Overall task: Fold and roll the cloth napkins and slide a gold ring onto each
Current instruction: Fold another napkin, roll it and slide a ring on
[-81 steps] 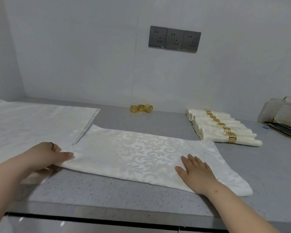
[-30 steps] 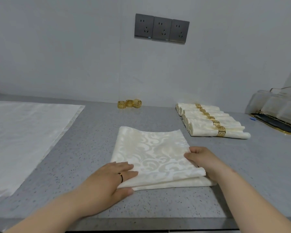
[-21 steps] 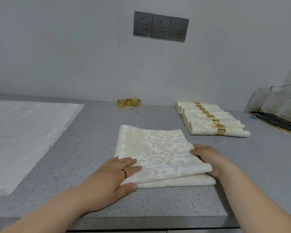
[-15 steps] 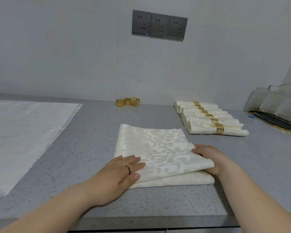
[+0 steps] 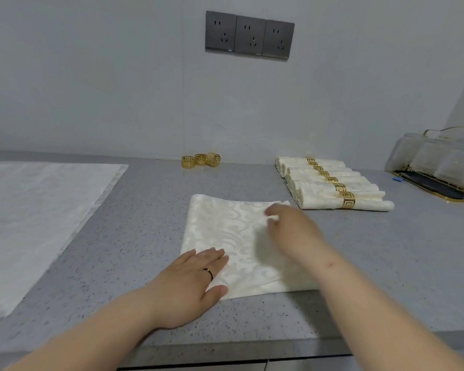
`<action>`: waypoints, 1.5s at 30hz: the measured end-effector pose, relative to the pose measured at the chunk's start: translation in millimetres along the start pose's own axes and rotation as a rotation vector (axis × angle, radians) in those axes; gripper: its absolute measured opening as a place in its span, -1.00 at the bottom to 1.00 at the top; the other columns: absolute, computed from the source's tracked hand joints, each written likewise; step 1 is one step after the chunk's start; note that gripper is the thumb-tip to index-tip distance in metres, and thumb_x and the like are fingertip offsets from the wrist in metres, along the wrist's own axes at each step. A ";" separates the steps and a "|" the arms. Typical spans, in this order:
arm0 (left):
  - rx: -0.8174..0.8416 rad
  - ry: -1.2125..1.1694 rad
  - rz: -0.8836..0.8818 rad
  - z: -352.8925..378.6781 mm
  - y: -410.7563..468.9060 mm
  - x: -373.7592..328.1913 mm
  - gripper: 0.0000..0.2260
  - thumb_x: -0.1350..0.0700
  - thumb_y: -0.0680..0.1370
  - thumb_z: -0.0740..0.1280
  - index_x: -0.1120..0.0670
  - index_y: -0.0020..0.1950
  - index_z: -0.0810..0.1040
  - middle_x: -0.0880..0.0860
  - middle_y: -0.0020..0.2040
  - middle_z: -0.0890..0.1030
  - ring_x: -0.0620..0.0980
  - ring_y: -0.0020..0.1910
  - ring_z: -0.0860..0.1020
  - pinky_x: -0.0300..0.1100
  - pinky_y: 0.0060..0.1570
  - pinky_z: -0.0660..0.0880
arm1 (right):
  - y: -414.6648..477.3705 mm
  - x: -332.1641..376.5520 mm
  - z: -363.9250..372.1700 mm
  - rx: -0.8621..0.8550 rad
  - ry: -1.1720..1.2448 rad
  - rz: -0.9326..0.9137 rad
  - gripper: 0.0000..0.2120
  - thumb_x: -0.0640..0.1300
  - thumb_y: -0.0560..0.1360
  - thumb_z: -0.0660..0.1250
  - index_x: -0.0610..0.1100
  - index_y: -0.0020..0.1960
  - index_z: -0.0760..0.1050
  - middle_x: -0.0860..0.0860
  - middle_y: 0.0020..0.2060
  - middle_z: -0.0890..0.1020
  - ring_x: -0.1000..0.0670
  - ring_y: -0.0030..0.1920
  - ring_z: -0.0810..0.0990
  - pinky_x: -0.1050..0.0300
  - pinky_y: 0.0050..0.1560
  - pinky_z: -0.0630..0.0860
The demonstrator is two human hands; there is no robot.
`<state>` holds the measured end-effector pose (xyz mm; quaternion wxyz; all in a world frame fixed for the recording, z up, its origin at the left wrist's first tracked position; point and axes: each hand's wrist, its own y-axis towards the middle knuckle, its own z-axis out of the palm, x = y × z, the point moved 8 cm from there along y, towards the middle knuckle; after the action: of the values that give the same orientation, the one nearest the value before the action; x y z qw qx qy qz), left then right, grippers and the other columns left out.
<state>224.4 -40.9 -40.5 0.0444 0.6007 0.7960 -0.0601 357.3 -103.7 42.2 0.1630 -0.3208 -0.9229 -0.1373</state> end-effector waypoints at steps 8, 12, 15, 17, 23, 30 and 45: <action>0.025 0.001 -0.045 1.9 -2.1 3.3 0.21 -0.45 -0.09 -0.65 -0.03 0.51 -0.19 -0.16 0.50 -0.19 -0.34 0.27 -0.32 -0.35 0.28 -0.37 | -4.5 11.6 86.3 0.201 -0.128 -0.130 -0.65 -0.13 0.62 -0.03 -0.18 0.36 0.25 -0.12 0.40 0.26 -0.08 0.41 0.19 0.10 0.40 0.12; 0.063 0.000 -0.056 1.8 -3.5 2.6 0.24 -0.46 -0.13 -0.65 -0.02 0.51 -0.22 -0.14 0.50 -0.23 -0.32 0.27 -0.34 -0.35 0.27 -0.37 | -6.2 -22.2 72.5 0.289 -0.184 -0.096 -0.51 0.03 0.63 -0.11 -0.08 0.51 -0.07 -0.04 0.51 -0.08 -0.01 0.51 -0.11 0.11 0.47 -0.17; 0.123 -0.006 -0.076 0.3 -1.7 5.0 0.25 -0.50 -0.13 -0.58 -0.01 0.50 -0.24 -0.11 0.51 -0.25 -0.27 0.36 -0.32 -0.34 0.28 -0.32 | -3.6 -40.1 65.8 0.299 -0.187 -0.078 -0.48 0.09 0.62 -0.12 -0.05 0.51 -0.12 -0.01 0.51 -0.12 0.02 0.51 -0.16 0.13 0.46 -0.21; 0.186 -0.005 -0.115 -2.4 3.6 10.8 0.23 -0.53 -0.10 -0.47 0.00 0.51 -0.23 -0.08 0.51 -0.23 -0.17 0.47 -0.25 -0.31 0.32 -0.27 | -3.9 -42.9 66.6 0.311 -0.192 -0.078 -0.47 0.10 0.62 -0.12 -0.05 0.51 -0.13 0.00 0.51 -0.14 0.02 0.51 -0.18 0.14 0.45 -0.23; 0.150 0.058 -0.348 -14.6 48.2 60.9 -0.33 -0.26 0.56 -0.14 0.13 0.51 -0.16 0.05 0.53 -0.15 -0.05 0.51 -0.16 -0.11 0.44 -0.24 | -3.5 -43.2 70.0 0.312 -0.216 -0.077 -0.47 0.10 0.61 -0.14 -0.04 0.51 -0.17 0.01 0.51 -0.17 0.04 0.50 -0.21 0.14 0.45 -0.26; 0.097 0.059 -0.479 -20.8 88.6 101.8 -0.40 -0.18 0.60 -0.14 0.15 0.52 -0.11 0.07 0.54 -0.13 -0.03 0.51 -0.14 -0.03 0.45 -0.22 | -0.7 -46.9 75.2 0.351 -0.232 -0.062 -0.29 0.33 0.48 -0.27 -0.03 0.51 -0.19 0.02 0.51 -0.19 0.05 0.50 -0.23 0.14 0.44 -0.28; -0.029 0.090 0.194 -34.8 17.2 -51.7 -0.43 -0.23 0.52 0.15 -0.10 0.48 0.12 -0.07 0.38 0.38 -0.04 0.31 0.37 -0.18 0.31 0.28 | 1.4 -44.0 70.4 0.307 -0.203 -0.050 -0.48 0.10 0.61 -0.12 -0.02 0.51 -0.14 0.03 0.51 -0.14 0.04 0.50 -0.19 0.11 0.47 -0.23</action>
<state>255.2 -80.2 0.6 0.0228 0.6763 0.7361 -0.0168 375.8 -101.5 -38.7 0.1124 -0.2815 -0.9523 0.0342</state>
